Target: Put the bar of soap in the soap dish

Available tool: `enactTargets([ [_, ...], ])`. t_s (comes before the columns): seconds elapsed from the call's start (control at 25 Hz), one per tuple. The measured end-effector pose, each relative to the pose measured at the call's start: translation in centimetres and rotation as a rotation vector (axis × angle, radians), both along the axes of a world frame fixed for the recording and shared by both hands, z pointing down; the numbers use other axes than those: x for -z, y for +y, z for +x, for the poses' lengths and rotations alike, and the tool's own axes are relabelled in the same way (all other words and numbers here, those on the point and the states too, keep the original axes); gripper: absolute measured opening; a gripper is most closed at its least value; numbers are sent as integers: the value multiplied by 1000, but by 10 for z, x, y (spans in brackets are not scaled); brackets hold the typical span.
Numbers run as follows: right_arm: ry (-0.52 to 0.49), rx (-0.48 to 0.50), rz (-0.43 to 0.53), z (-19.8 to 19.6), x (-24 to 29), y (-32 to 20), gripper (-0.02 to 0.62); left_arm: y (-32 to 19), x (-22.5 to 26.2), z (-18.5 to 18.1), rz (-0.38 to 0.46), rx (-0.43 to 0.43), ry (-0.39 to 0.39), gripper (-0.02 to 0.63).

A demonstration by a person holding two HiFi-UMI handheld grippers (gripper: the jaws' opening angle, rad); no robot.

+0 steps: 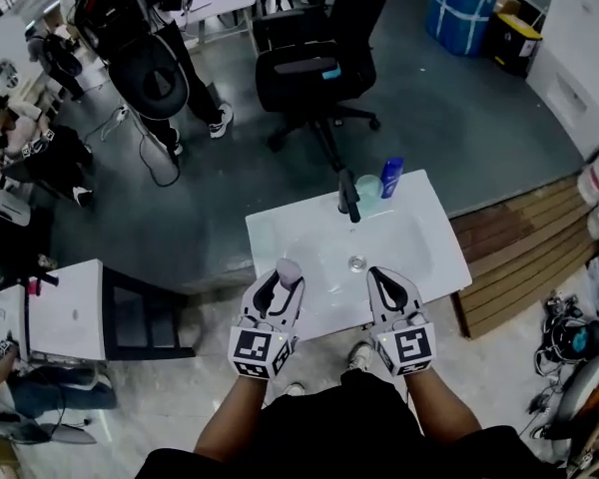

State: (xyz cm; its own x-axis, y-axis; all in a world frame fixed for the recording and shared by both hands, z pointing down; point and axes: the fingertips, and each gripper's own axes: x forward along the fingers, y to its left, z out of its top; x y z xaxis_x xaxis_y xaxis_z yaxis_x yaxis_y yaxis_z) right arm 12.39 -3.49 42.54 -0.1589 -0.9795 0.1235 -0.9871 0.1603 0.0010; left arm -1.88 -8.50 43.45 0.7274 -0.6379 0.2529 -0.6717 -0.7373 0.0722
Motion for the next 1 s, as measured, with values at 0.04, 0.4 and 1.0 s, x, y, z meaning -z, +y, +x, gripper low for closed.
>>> enactTargets([
  [0.04, -5, 14, -13, 4, -6, -4, 6, -3, -2, 1, -8, 19, -5, 196],
  [0.4, -31, 117, -47, 15, -33, -31, 6, -32, -16, -12, -51, 211, -4, 196],
  [1.0, 82, 193, -116, -24, -36, -103, 6, -87, -42, -52, -107, 261, -6, 196],
])
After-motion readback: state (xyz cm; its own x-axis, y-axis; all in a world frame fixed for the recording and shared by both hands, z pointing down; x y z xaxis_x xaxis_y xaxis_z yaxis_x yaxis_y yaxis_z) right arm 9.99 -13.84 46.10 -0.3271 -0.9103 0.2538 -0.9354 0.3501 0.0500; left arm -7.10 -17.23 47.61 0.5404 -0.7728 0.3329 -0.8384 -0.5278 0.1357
